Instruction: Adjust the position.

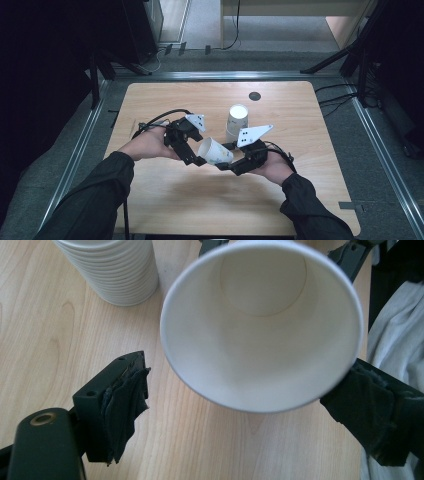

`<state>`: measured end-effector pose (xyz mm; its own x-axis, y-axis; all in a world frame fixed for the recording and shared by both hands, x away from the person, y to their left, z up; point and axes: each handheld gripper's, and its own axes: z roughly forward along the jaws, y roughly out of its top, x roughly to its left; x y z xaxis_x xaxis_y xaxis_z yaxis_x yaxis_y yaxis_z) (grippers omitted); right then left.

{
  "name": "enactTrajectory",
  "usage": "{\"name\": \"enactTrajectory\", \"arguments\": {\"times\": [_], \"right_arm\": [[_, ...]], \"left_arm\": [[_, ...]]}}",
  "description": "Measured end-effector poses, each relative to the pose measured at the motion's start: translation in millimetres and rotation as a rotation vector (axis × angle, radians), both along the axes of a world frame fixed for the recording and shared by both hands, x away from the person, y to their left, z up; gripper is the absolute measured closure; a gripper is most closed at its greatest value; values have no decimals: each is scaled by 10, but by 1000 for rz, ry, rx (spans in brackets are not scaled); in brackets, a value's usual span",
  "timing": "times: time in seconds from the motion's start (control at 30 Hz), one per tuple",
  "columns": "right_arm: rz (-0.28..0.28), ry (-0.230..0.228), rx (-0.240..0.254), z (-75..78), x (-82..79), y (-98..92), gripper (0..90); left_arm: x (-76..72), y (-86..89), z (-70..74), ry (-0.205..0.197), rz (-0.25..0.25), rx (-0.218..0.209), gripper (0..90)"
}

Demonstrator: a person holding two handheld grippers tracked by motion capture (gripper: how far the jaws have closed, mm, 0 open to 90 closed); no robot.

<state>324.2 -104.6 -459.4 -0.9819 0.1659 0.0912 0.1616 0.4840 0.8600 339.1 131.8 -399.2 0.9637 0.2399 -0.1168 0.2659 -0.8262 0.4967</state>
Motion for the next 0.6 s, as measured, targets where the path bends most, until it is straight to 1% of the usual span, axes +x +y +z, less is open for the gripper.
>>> {"name": "enactTrajectory", "arguments": {"times": [0.03, 0.13, 0.33, 0.47, 0.5, 0.6], "right_arm": [[-1, 0, 3, 3, -1, -9, 343], [-6, 2, -3, 4, -7, -29, 343], [-10, 1, 4, 7, 5, -67, 344], [-21, 5, 3, 11, 7, -105, 344], [-23, 1, 6, 10, 11, -114, 344], [-30, 0, 12, 15, 18, -142, 345]], "left_arm": [[-5, 17, -7, -3, 2, -11, 124], [-15, 74, -28, 11, 21, -65, 124], [-18, 163, -86, 18, 53, -113, 106], [-16, 200, -100, 28, 70, -165, 106], [-17, 204, -105, 24, 76, -178, 105], [-21, 216, -110, 21, 84, -194, 106]]}}
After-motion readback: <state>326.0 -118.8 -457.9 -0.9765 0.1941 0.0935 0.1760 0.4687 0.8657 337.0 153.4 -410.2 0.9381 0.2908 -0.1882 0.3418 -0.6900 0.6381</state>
